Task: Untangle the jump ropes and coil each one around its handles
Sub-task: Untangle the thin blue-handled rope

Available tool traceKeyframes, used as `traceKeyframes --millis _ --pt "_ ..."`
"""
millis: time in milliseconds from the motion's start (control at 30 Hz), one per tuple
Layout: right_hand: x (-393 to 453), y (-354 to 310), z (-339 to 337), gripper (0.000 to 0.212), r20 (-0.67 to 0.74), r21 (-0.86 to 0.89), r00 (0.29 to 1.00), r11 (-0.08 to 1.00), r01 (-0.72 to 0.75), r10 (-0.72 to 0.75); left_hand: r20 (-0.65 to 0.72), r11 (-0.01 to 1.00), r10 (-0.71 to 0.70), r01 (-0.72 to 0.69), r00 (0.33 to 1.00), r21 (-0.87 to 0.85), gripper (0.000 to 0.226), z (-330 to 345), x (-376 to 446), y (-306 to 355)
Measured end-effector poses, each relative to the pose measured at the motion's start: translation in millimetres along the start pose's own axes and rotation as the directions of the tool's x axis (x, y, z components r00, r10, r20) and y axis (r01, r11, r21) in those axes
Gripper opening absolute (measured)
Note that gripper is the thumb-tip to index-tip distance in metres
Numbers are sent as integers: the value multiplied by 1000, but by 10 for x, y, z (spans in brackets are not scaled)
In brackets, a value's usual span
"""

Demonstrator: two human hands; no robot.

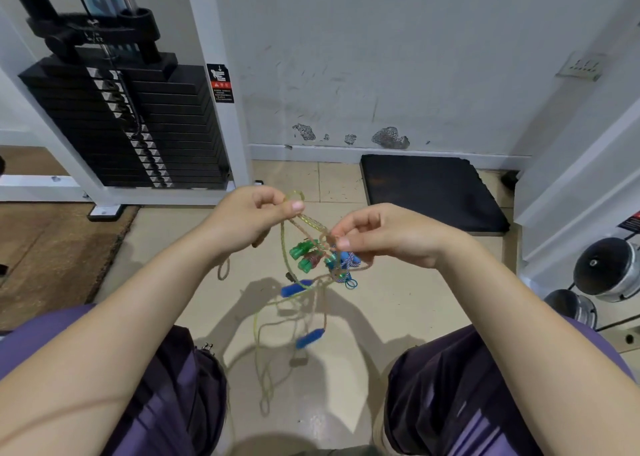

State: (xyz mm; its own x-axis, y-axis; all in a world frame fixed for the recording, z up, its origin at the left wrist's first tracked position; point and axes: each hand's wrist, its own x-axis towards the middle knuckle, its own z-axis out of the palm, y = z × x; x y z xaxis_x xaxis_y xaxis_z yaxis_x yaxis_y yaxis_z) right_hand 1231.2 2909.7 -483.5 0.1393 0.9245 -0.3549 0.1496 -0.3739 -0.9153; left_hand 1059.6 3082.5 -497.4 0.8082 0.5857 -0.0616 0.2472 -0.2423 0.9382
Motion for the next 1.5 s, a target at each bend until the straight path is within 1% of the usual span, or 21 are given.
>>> traceKeyframes --millis 100,233,367,467,533,600,667,733,867,967,1067,1100,1167,1200,1233,1267,1300,1333,1400,1433,1500 --pt "-20 -7 13 11 22 -135 1000 991 -9 12 -44 998 -21 19 999 -56 36 -49 17 -33" --pt "2 21 -7 11 -79 -126 995 991 50 -60 -44 987 -41 34 998 -158 27 -89 31 -58" --pt "8 58 -30 12 -216 -33 972 996 86 -91 48 982 -73 80 996 -174 12 -116 9 -72" --pt "-6 25 -17 18 -269 -18 961 998 66 -69 165 970 -110 142 980 -198 21 -99 -19 -46" --pt "-28 -29 14 30 -244 -48 969 998 36 -46 239 958 -109 166 965 -234 29 -69 -44 -11" --pt "-52 -84 67 39 -190 -140 982 990 -16 -11 261 950 -91 162 961 -265 31 -48 -65 26" --pt "-60 -110 130 30 -141 -213 990 976 -37 7 255 948 -78 150 964 -279 26 -42 -77 46" --pt "-51 -106 164 21 -135 -225 991 974 -34 3 255 936 -76 157 964 -314 26 -44 -71 42" --pt "-36 -77 142 16 -164 -150 986 989 -13 -12 245 931 -89 168 966 -324 25 -55 -63 39" --pt "-21 -45 127 7 -146 -60 989 998 30 -38 169 945 -106 152 980 -288 27 -58 -35 -15" --pt "-1 -52 161 8 -113 150 993 987 62 -45 107 963 -141 161 984 -218 48 -43 -27 -55" --pt "-1 -70 178 8 -106 209 993 976 69 -48 87 974 -141 154 986 -166 56 -25 -21 -82" --pt "10 -86 194 9 -130 311 990 946 91 -53 -42 995 -95 95 995 2 68 32 -22 -109" --pt "19 -89 192 9 -152 358 987 927 110 -58 -110 997 -46 53 993 59 62 58 -29 -105" --pt "24 -100 191 10 -176 406 982 904 130 -63 -130 998 -3 11 991 62 49 85 -32 -98" --pt "30 -113 189 10 -198 457 978 876 153 -67 -80 1000 23 -22 997 11 31 116 -55 -60" --pt "33 -127 188 11 -218 506 973 845 174 -70 32 998 27 -25 999 -52 15 156 -81 -30" --pt "38 -134 185 12 -235 545 969 816 191 -70 159 996 18 -4 987 -89 8 198 -122 -3" --pt "40 -147 183 13 -266 583 962 784 212 -63 341 999 -3 20 940 -47 11 274 -160 -42" --pt "38 -154 183 14 -279 588 958 778 221 -61 382 1000 -6 5 924 2 14 307 -167 -77" --pt "40 -161 177 14 -302 599 951 764 242 -64 385 1000 -4 -4 923 20 14 347 -159 -126"
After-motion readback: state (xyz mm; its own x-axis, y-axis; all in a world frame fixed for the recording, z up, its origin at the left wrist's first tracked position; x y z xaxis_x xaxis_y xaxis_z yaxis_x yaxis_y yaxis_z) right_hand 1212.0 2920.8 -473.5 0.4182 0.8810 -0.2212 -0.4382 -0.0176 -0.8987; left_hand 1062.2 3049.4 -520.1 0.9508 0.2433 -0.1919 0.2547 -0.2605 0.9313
